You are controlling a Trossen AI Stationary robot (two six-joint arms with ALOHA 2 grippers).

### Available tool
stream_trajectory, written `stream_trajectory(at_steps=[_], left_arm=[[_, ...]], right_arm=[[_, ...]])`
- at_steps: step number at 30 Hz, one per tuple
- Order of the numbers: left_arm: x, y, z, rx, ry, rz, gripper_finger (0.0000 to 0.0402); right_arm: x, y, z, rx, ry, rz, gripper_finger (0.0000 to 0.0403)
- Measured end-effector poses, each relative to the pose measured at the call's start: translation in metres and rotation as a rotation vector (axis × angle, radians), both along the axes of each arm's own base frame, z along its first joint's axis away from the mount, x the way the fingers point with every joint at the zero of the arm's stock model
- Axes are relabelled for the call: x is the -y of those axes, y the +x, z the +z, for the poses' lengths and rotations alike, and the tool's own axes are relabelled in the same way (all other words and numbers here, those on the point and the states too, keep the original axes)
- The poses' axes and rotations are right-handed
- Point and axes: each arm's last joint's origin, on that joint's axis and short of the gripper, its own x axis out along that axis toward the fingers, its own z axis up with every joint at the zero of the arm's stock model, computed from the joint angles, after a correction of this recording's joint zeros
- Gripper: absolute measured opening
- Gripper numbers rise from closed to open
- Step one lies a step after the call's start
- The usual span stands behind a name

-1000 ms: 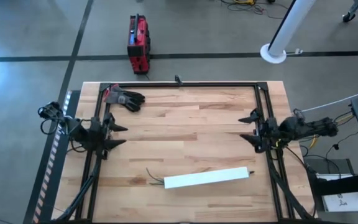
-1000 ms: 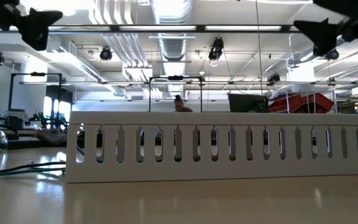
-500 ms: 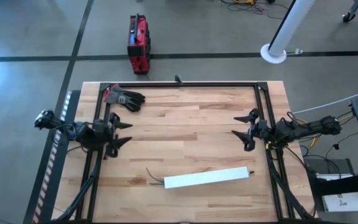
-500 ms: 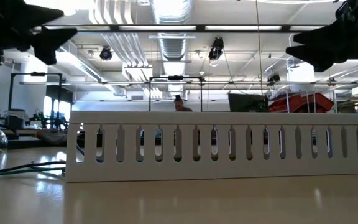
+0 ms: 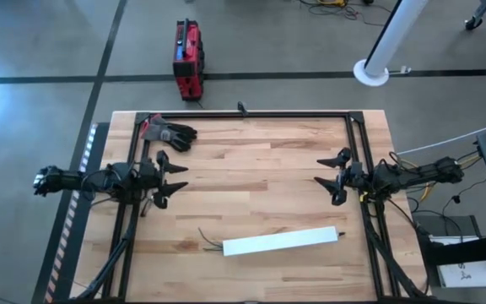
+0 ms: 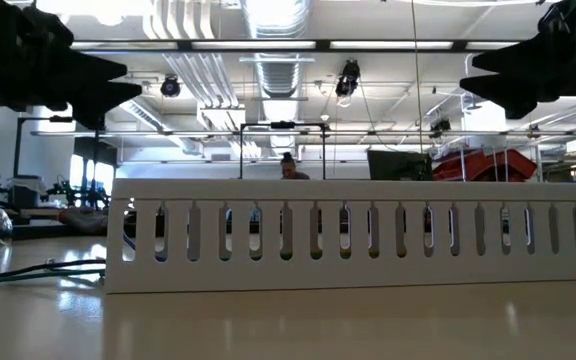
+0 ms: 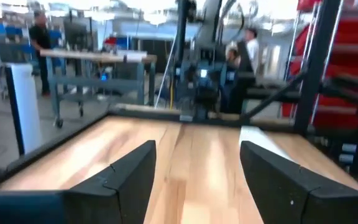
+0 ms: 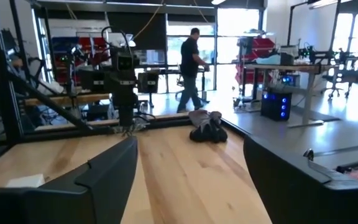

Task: Ziptie cables
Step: Return to Home Position

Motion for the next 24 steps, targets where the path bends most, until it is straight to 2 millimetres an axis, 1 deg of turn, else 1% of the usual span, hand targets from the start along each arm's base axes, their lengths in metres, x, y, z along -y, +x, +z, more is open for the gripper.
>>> stream_trajectory(at_steps=[5, 15, 24], left_arm=[[0.0001, 0.0012, -0.0040, -0.038, -0.022, -0.001, 0.0219], [0.0004, 0.0053, -0.0095, -0.106, -0.015, -0.001, 0.0237], [0.0006, 0.0079, -0.0106, -0.139, -0.012, 0.000, 0.0248]], right_arm=[[0.0000, 0.0000, 0.0000, 0.005, 0.020, 0.003, 0.0288], [0.0000, 0.0000, -0.0001, 0.008, 0.038, 0.005, 0.0306], [0.0000, 0.0000, -0.0002, 0.008, 0.038, 0.005, 0.0309]])
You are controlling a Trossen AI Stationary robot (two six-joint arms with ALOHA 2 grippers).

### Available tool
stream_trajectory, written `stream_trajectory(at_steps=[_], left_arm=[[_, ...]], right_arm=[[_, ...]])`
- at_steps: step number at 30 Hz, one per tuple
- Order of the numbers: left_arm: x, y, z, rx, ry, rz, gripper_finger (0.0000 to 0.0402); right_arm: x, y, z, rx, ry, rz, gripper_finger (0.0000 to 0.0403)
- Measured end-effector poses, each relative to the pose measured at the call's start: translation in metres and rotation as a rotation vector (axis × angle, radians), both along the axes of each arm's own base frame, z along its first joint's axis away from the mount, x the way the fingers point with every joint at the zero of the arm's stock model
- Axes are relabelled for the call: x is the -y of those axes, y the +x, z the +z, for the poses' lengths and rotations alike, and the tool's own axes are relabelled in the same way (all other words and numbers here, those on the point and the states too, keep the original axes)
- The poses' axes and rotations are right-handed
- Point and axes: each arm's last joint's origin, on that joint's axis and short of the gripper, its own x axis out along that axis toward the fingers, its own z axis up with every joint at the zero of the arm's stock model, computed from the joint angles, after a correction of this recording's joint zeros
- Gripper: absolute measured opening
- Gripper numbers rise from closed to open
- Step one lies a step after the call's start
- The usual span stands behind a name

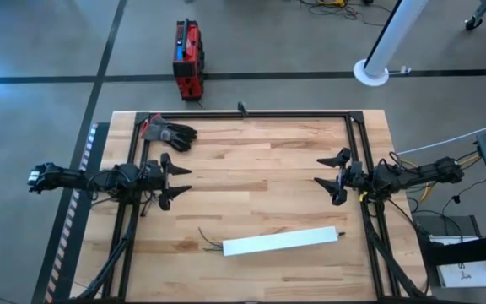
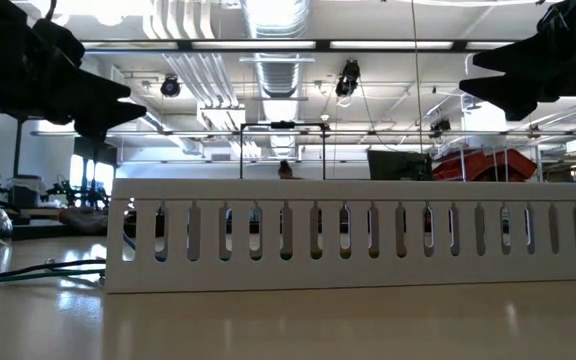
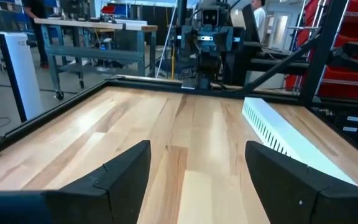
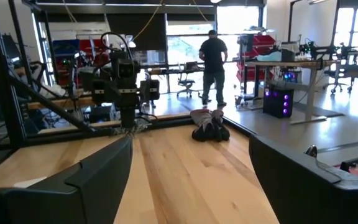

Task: Ziptie cables
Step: Return to Home Position

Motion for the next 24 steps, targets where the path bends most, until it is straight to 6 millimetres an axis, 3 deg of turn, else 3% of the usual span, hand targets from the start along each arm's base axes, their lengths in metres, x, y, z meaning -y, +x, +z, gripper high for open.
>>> stream_trajectory(at_steps=[24], left_arm=[[0.0003, 0.0041, -0.0061, -0.068, 0.004, 0.000, 0.0219]], right_arm=[[0.0000, 0.0000, 0.0000, -0.001, 0.000, 0.000, 0.0309]])
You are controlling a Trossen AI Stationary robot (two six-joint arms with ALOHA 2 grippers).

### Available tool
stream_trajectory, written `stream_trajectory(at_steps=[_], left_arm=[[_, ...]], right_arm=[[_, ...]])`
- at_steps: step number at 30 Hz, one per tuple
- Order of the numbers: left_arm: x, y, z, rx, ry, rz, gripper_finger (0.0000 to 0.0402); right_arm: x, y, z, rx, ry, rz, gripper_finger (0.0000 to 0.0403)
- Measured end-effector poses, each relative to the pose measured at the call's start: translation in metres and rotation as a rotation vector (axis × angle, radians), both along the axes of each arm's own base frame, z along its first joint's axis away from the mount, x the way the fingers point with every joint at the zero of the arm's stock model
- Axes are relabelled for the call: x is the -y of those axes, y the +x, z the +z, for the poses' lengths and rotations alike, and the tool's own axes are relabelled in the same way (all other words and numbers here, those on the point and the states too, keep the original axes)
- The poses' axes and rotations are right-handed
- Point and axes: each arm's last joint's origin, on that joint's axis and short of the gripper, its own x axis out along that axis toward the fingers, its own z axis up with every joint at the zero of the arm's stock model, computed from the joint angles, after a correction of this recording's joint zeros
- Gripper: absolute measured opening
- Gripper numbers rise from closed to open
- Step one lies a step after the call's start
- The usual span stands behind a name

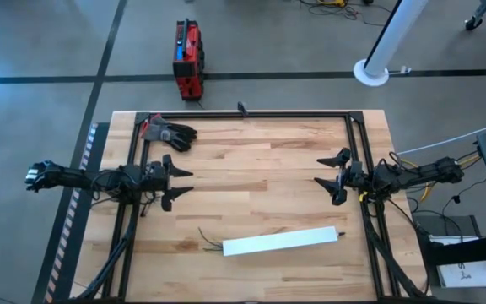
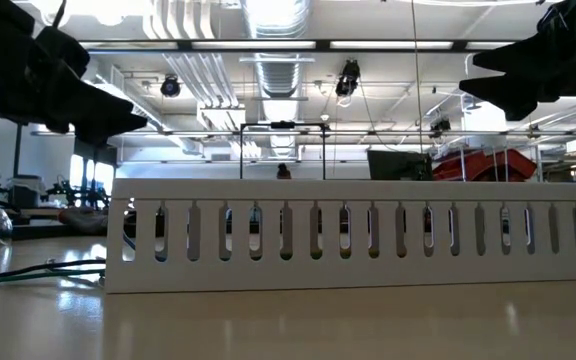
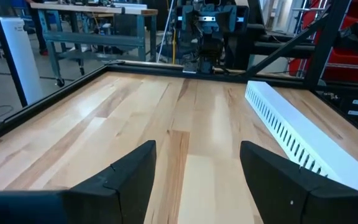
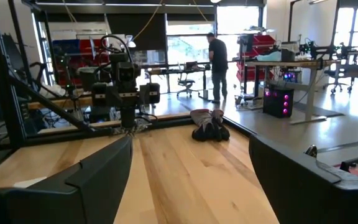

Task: Ziptie cables
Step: Return to Home Position

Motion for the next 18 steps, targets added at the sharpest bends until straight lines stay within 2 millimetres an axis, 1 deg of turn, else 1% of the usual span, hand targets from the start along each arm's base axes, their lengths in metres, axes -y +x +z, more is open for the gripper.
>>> stream_trajectory(at_steps=[18], left_arm=[[0.0001, 0.0012, -0.0020, -0.022, 0.001, 0.000, 0.0247]], right_arm=[[0.0000, 0.0000, -0.0001, 0.000, 0.000, 0.000, 0.0309]])
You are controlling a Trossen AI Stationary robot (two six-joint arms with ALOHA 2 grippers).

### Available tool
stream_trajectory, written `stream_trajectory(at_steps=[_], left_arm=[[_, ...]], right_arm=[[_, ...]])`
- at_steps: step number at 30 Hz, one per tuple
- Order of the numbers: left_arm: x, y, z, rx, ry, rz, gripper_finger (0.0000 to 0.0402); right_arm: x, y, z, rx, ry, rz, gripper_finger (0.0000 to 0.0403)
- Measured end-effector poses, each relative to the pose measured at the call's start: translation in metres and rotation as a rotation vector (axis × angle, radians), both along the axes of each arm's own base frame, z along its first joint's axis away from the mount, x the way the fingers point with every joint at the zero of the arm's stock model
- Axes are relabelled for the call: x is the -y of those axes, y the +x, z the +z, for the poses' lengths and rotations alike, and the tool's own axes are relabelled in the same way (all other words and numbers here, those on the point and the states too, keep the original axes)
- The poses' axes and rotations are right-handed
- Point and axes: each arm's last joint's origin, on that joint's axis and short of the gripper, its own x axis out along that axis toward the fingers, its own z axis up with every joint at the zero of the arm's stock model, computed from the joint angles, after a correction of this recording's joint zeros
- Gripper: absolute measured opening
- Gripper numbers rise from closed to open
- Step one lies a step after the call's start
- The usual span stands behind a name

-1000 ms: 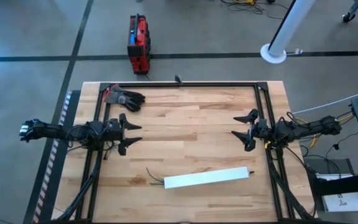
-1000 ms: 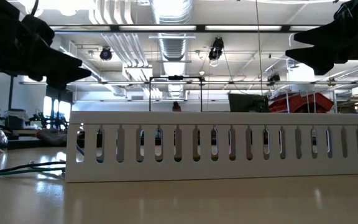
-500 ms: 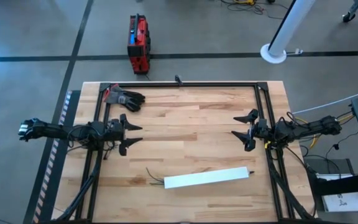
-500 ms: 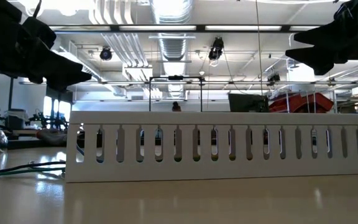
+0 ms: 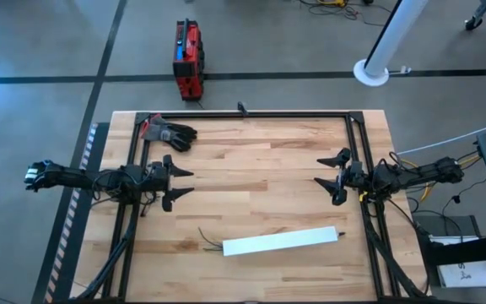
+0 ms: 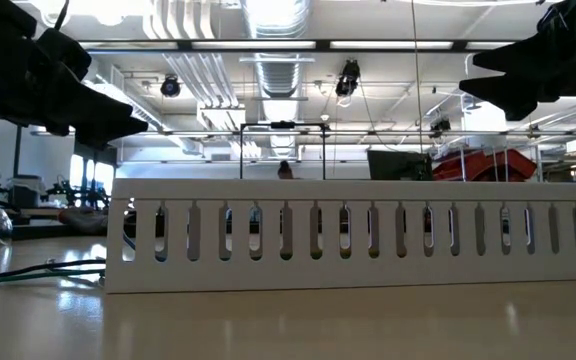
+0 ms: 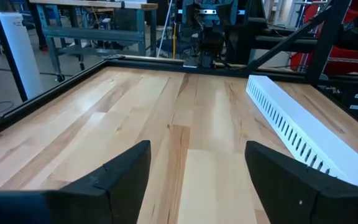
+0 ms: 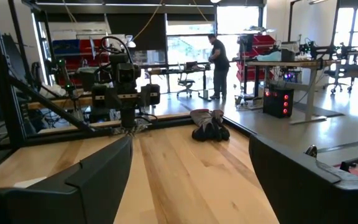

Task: Ziptie cables
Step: Return to Home Position

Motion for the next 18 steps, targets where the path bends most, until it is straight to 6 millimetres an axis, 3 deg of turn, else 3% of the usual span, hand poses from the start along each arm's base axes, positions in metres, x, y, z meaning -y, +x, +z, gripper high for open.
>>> stream_trajectory(at_steps=[18], left_arm=[[0.0000, 0.0000, 0.0000, 0.000, 0.000, 0.000, 0.0225]], right_arm=[[0.0000, 0.0000, 0.0000, 0.000, 0.000, 0.000, 0.0309]])
